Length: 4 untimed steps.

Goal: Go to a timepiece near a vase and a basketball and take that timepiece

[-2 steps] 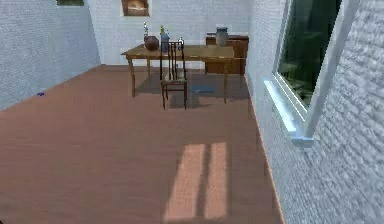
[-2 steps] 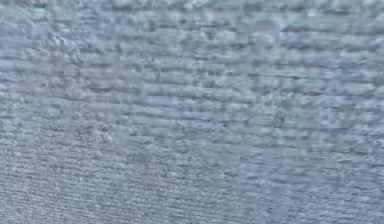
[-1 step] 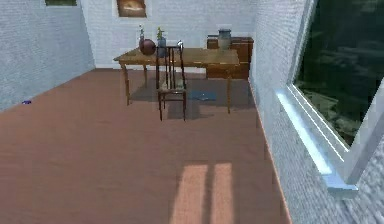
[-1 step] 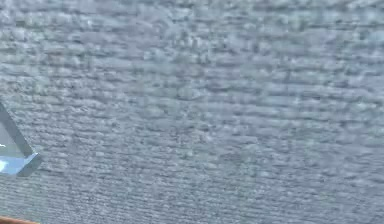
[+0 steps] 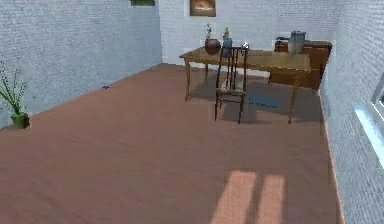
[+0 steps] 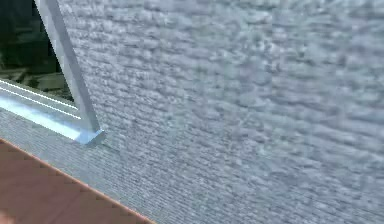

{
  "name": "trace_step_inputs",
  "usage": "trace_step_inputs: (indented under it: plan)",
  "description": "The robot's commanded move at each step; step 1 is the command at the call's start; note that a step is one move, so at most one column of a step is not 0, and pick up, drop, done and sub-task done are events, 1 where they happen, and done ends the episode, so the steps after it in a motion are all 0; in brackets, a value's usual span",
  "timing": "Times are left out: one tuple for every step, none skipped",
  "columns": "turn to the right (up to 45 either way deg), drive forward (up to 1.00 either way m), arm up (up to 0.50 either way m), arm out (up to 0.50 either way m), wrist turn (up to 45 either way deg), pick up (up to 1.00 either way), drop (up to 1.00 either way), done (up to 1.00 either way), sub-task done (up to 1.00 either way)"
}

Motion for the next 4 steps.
trace_step_inputs:
  plan:
    - [0.0,1.0,0.0,0.0,0.0,0.0,0.0,0.0,0.0]
    - [0.0,1.0,0.0,0.0,0.0,0.0,0.0,0.0,0.0]
    - [-6.0,0.0,0.0,0.0,0.0,0.0,0.0,0.0,0.0]
    - [0.0,0.35,0.0,0.0,0.0,0.0,0.0,0.0,0.0]
